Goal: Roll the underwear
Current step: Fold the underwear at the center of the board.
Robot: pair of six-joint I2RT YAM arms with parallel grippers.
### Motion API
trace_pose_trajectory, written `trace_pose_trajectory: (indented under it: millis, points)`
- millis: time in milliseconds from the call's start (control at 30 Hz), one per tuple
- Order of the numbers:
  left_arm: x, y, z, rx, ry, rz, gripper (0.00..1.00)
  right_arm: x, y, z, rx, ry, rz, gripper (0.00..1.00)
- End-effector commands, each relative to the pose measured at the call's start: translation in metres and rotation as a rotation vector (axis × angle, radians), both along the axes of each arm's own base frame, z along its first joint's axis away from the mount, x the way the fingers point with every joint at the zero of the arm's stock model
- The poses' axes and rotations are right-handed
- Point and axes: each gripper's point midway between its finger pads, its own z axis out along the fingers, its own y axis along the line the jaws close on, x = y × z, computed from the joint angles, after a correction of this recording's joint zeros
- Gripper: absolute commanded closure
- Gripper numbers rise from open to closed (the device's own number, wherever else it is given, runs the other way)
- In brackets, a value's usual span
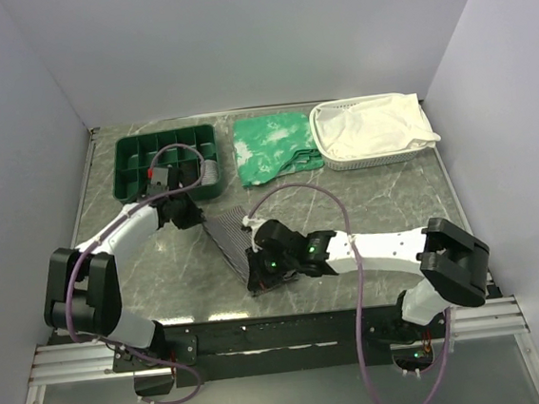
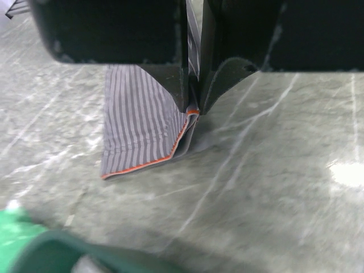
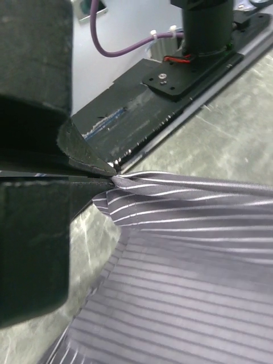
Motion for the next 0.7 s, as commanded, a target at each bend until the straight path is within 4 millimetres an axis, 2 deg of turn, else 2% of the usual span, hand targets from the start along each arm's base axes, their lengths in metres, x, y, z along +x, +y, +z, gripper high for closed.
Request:
trace_pose_trajectory:
  millis: [0, 200, 267, 300, 333, 500, 667]
  points:
    - [0.022, -0.011, 0.024, -0.005, -0.071, -0.037, 0.99, 0.013, -0.006, 0.019, 0.110, 0.026, -0.061, 1.00]
    - [0.035, -0.034, 0.026, 0.011, -0.064, -0.072, 0.99, 0.026, -0.018, 0.015, 0.194, 0.074, -0.122, 1.00]
    - [0.037, -0.040, 0.020, 0.015, -0.043, -0.079, 0.99, 0.030, -0.021, 0.011, 0.205, 0.084, -0.138, 1.00]
    - [0.042, -0.046, 0.025, 0.018, -0.056, -0.088, 0.99, 0.032, -0.022, 0.009, 0.202, 0.088, -0.147, 1.00]
    - [0.043, -0.049, 0.020, 0.024, -0.044, -0.091, 0.99, 0.033, -0.022, 0.009, 0.205, 0.089, -0.148, 1.00]
    - [0.056, -0.071, 0.027, 0.034, -0.049, -0.125, 0.99, 0.035, -0.028, 0.002, 0.194, 0.091, -0.178, 1.00]
    - [0.062, -0.082, 0.018, 0.051, -0.030, -0.140, 0.99, 0.039, -0.044, -0.012, 0.146, 0.091, -0.228, 1.00]
